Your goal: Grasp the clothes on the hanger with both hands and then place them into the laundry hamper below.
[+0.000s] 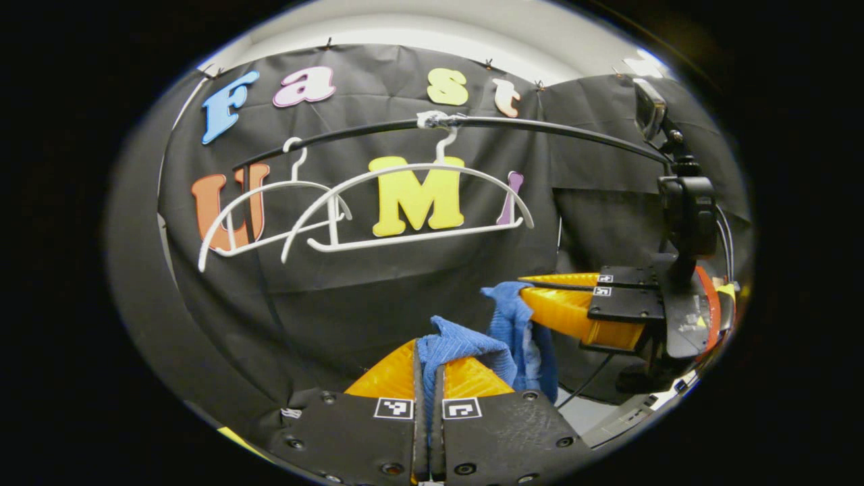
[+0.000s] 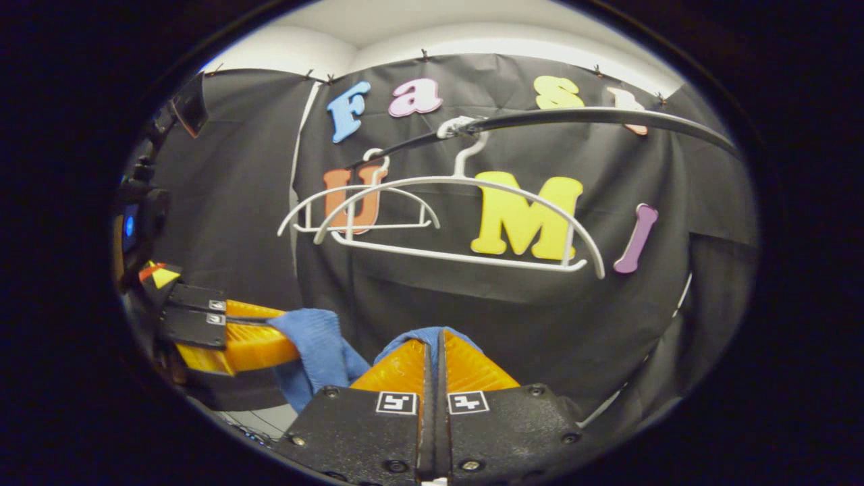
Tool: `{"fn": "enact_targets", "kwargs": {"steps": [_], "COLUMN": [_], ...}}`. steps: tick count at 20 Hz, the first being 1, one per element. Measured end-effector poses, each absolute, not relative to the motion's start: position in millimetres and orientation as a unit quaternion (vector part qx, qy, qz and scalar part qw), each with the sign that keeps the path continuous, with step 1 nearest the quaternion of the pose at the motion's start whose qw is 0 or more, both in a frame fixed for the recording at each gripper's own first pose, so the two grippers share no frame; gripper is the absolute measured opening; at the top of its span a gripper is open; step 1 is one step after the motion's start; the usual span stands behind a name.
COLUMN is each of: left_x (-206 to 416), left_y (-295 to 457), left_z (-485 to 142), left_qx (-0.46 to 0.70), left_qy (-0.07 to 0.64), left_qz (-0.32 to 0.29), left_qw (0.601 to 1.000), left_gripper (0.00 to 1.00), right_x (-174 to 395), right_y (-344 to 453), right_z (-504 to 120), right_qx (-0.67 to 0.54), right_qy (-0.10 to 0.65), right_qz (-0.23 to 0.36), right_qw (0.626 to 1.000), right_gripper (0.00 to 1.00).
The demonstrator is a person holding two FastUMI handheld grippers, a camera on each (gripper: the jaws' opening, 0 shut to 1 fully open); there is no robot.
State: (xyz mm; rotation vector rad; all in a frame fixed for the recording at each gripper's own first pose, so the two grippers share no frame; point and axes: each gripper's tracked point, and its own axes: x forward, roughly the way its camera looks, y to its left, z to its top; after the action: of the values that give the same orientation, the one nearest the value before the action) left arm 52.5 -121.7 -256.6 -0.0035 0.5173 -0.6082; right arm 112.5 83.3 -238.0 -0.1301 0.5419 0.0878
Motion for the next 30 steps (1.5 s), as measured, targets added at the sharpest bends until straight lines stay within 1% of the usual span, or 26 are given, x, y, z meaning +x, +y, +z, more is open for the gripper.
{"fn": "enact_targets", "kwargs": {"steps": [3,6,14,17,20,25,27,28,29,30], "left_x": [54.5,52.2,40.9,35.8,28.7,6.3,-6.5,-10.9,-12.9,-15.7], "left_y": [-123.4,-126.5,-145.3,-159.6,-168.2,-161.5,-156.0,-153.1,-151.8,-150.9], "left_z": [-273.9,-304.6,-384.3,-416.5,-435.3,-465.3,-476.1,-480.4,-483.2,-483.8], "left_qx": [0.000,-0.005,-0.019,-0.012,0.003,0.015,0.020,0.023,0.022,0.016], "left_qy": [0.267,0.297,0.377,0.406,0.442,0.516,0.547,0.563,0.572,0.583], "left_qz": [-0.293,-0.289,-0.290,-0.294,-0.292,-0.257,-0.244,-0.236,-0.227,-0.219], "left_qw": [0.918,0.910,0.880,0.865,0.848,0.817,0.801,0.792,0.788,0.782], "left_gripper": [0.02,0.02,0.02,0.02,0.02,0.04,0.10,0.13,0.17,0.28], "right_x": [108.1,102.8,92.5,87.8,80.5,66.0,52.1,52.1,51.7,53.1], "right_y": [84.6,79.7,52.0,39.1,27.1,10.7,7.1,9.3,9.2,6.6], "right_z": [-261.8,-296.7,-387.0,-415.7,-450.8,-503.5,-513.0,-512.2,-513.8,-513.2], "right_qx": [-0.028,-0.005,0.037,0.033,0.022,0.004,-0.001,0.004,0.003,-0.002], "right_qy": [0.287,0.317,0.395,0.426,0.459,0.521,0.546,0.550,0.552,0.553], "right_qz": [0.046,0.045,0.021,0.010,-0.001,-0.028,-0.035,-0.030,-0.029,-0.026], "right_qw": [0.956,0.947,0.918,0.904,0.888,0.853,0.837,0.835,0.833,0.833], "right_gripper": [0.04,0.04,0.04,0.04,0.04,0.04,0.04,0.07,0.12,0.26]}}
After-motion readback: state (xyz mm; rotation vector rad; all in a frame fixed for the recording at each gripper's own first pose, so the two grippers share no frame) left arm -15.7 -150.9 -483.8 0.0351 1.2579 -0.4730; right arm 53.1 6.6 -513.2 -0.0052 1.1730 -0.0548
